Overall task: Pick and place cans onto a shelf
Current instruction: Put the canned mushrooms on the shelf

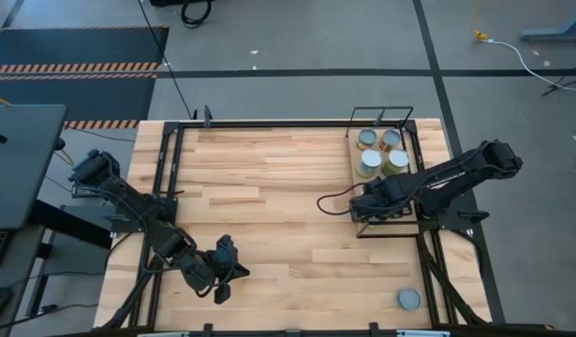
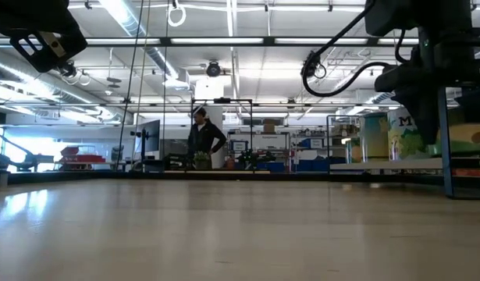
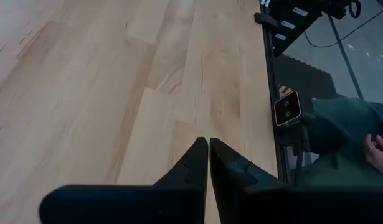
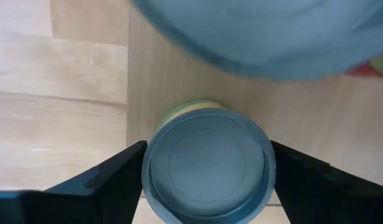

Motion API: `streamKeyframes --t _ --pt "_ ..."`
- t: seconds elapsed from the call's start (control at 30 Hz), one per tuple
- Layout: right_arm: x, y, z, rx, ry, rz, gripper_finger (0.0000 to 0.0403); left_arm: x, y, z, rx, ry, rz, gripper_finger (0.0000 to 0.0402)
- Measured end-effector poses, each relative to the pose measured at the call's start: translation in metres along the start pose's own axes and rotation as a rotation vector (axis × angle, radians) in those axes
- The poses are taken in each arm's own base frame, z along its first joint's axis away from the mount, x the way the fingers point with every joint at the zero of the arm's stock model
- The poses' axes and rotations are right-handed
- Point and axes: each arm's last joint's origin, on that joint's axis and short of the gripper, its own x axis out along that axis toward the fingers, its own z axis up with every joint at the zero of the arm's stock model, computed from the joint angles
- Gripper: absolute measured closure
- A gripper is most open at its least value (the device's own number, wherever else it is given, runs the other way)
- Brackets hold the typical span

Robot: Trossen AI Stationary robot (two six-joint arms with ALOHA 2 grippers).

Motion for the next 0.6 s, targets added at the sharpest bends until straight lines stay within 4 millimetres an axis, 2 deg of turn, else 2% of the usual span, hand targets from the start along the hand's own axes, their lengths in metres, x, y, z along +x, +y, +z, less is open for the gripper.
streamKeyframes --t 0.6 --pt "-0.0019 0.0006 -0.0023 -0.051 0.017 0.029 0.0068 0.0 0.0 0.0 0.0 0.0 0.0 0.0379"
